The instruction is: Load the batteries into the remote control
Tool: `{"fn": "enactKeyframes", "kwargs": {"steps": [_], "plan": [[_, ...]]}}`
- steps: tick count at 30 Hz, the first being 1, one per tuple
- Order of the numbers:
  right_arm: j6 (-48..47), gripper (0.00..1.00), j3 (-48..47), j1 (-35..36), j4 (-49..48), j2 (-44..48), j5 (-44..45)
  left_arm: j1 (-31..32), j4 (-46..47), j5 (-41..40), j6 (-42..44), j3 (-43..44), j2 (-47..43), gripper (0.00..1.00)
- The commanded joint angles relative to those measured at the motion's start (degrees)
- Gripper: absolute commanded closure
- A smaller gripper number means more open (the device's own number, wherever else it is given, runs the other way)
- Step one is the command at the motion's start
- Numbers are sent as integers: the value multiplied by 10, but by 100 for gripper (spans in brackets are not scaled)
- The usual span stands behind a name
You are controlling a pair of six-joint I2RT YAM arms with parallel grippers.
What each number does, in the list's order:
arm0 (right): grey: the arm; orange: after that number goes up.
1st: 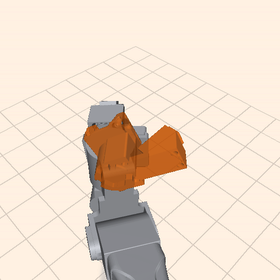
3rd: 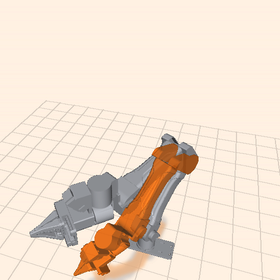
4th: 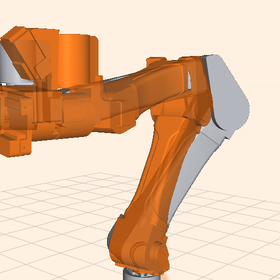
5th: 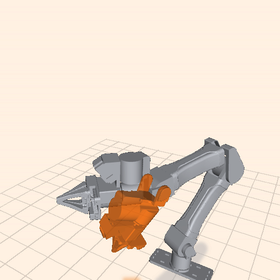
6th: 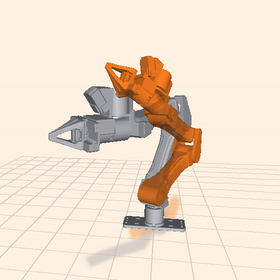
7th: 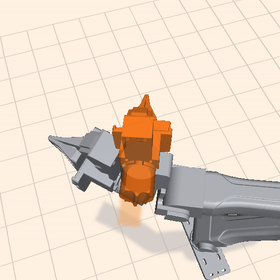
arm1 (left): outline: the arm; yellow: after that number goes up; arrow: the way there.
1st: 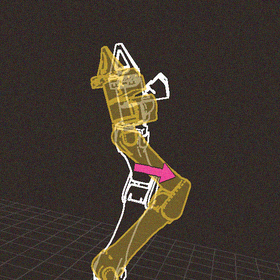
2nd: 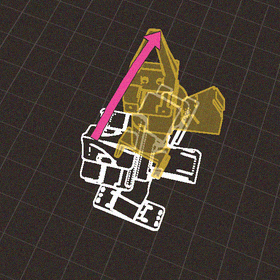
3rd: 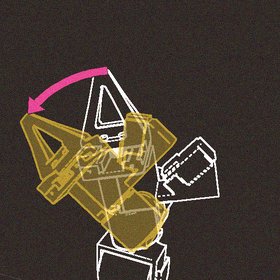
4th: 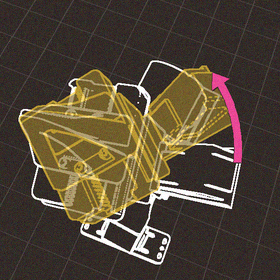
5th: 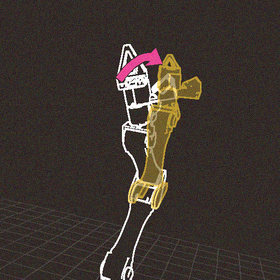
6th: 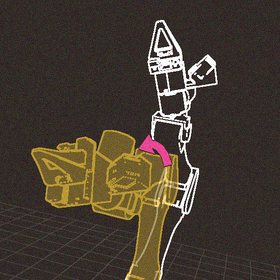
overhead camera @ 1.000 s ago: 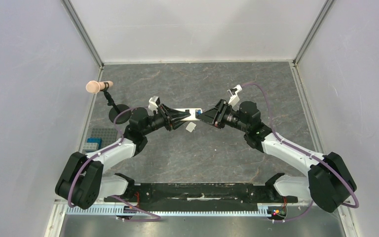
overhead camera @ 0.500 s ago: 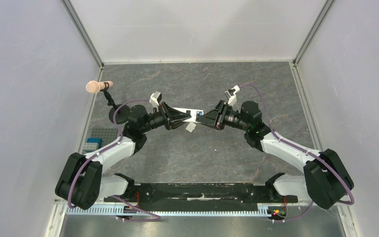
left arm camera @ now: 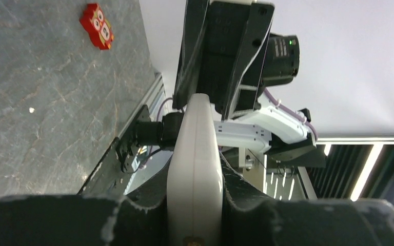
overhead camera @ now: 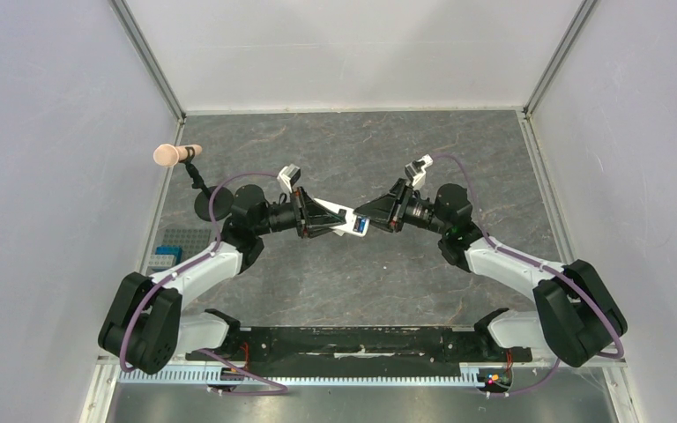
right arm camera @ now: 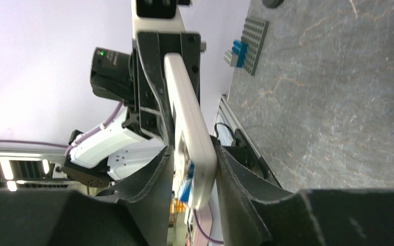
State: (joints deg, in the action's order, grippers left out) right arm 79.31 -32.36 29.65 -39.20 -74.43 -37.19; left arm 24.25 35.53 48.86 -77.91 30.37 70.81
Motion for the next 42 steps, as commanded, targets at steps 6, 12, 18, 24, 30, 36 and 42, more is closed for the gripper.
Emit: {"fn": "enactKeyframes", "kwargs": {"steps": [6, 12, 18, 24, 30, 36, 42], "plan": [[-40, 50, -25, -13, -2, 12, -14, -1, -16, 53, 60, 31, 2, 98], [-195, 29, -80, -14, 130, 17, -67, -2, -55, 78, 112, 51, 4, 98], [-347, 28, -130, -14, 260, 10, -136, -2, -102, 115, 164, 77, -1, 98], [-456, 29, -145, -13, 338, 18, -190, -1, -194, 141, 237, 111, -9, 98], [-487, 25, -138, -11, 367, 32, -197, -1, -294, 156, 321, 146, -9, 98], [-488, 25, -135, -6, 364, 30, -200, -1, -341, 161, 362, 163, -4, 98], [-485, 26, -138, 9, 356, 23, -203, -1, -345, 166, 366, 165, 1, 98]]}}
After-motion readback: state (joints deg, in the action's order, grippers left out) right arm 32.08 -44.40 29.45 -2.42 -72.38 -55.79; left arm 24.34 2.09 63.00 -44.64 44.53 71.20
